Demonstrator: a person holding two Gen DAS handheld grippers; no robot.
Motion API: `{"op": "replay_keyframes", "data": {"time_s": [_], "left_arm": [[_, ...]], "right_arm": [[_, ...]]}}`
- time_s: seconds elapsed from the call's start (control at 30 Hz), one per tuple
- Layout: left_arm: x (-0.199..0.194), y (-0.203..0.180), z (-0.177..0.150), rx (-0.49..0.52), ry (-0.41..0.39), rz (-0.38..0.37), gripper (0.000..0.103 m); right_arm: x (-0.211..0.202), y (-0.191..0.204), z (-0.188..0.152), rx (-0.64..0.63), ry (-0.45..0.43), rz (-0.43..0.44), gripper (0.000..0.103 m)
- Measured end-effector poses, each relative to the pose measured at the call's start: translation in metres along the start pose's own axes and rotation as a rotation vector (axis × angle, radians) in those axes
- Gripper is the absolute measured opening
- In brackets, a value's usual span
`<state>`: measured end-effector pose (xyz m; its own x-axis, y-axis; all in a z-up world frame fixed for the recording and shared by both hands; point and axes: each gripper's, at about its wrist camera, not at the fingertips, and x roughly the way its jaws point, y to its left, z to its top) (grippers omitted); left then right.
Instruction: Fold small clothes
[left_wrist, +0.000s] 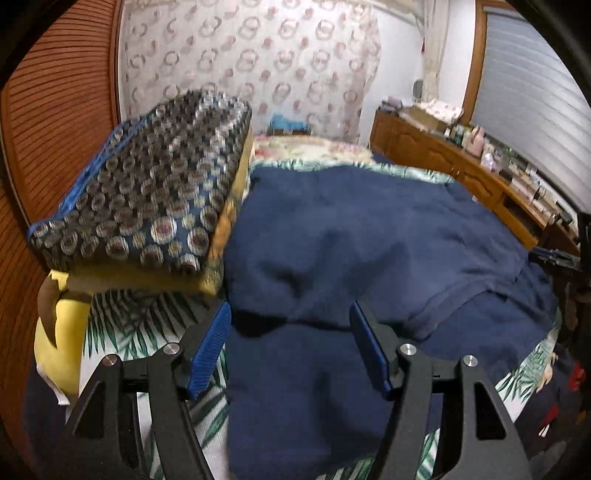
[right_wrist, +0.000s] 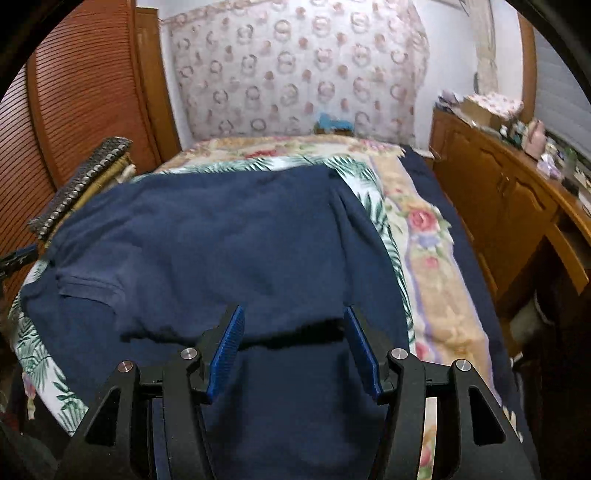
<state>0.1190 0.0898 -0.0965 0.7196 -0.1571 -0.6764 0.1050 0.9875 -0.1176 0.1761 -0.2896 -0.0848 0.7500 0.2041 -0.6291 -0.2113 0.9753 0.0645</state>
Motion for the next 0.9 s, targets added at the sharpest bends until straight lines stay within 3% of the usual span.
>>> {"op": "replay_keyframes", "data": {"time_s": [0.27, 0.43, 0.63, 0.9], "left_arm": [[0.023, -0.003, -0.016, 0.027, 0.077, 0.023, 0.068], [0.027, -0.015, -0.018, 0.096, 0.094, 0.058, 0.078], [0.029, -0.013, -0.018, 0.075, 0.108, 0.063, 0.087], [0.030, -0.007, -0.015, 0.060, 0.129, 0.044, 0.089]], "right_arm": [[-0.001, 0.021, 0.012, -0.004, 0.010, -0.035, 0.058], [0.015, 0.024, 0.013, 0.003, -0.002, -0.035, 0.058], [0.025, 0.015, -0.005, 0.036, 0.020, -0.023, 0.058], [0.024, 0.024, -0.008, 0.001, 0.028, -0.041, 0.058]]}}
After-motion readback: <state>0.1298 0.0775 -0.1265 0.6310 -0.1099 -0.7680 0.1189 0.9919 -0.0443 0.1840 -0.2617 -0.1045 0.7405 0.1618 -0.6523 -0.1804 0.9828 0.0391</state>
